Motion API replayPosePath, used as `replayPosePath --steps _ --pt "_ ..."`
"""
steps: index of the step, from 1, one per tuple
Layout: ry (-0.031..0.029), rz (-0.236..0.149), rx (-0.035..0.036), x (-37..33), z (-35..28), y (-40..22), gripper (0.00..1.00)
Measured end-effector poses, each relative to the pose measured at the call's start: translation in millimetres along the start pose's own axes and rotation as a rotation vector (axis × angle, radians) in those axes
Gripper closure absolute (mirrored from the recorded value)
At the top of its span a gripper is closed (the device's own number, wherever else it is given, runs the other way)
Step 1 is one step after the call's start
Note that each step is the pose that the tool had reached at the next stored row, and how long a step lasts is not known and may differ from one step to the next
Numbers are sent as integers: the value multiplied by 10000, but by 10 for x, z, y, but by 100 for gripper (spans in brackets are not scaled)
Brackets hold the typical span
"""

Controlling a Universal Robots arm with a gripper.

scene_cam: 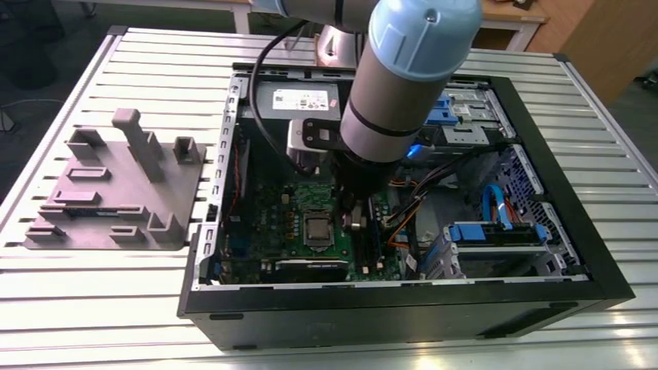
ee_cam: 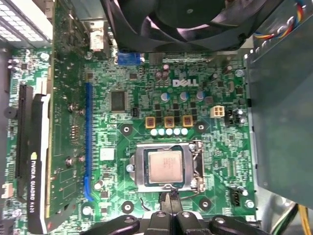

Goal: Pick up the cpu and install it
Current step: 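Install the first cpu locking lever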

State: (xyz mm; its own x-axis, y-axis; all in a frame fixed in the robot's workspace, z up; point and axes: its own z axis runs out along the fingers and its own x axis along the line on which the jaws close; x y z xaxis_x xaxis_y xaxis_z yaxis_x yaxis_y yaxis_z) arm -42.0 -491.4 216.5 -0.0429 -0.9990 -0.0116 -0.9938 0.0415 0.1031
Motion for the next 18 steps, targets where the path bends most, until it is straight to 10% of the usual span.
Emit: replayPosePath --steps 4,18 --pt "275 28 12 1 20 -2 90" --pt "343 -28 15 18 114 -13 90"
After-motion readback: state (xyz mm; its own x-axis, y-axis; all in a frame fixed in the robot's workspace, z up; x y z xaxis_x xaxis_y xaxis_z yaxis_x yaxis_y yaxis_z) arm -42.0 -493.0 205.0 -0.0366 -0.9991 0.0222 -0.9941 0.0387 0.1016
